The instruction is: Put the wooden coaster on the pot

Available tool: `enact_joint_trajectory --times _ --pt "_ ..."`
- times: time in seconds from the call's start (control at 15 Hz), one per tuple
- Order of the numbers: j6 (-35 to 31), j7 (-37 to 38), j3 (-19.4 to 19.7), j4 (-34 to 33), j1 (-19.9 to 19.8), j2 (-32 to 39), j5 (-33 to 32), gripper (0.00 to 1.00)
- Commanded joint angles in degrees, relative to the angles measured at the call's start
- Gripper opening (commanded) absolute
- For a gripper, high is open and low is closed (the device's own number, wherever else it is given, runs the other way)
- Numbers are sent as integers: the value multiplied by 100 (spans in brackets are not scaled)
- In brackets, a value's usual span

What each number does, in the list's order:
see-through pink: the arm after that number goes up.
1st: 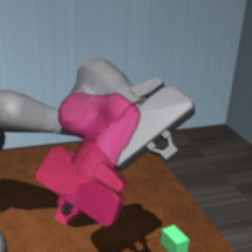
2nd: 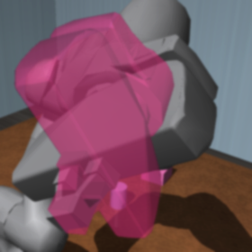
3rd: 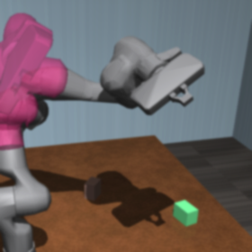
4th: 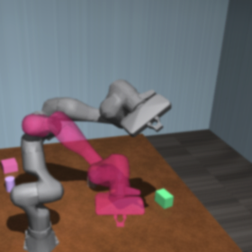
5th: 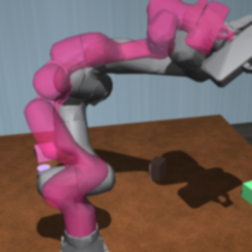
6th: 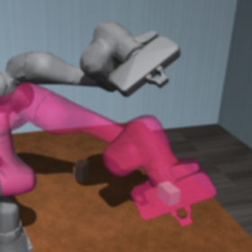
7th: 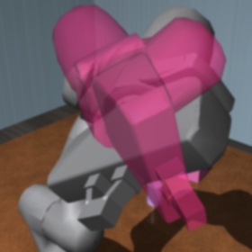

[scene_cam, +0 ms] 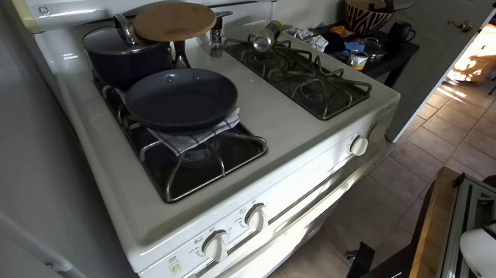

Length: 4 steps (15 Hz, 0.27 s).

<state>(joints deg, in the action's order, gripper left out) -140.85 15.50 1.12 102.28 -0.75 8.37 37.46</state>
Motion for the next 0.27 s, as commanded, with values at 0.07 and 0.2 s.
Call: enact_joint_trajectory --times 0.07,0.2 --pt "480 -1537 103 1467 -221 -1665 4 100" --pt "450 -1154 139 941 -181 -1202 -130 100"
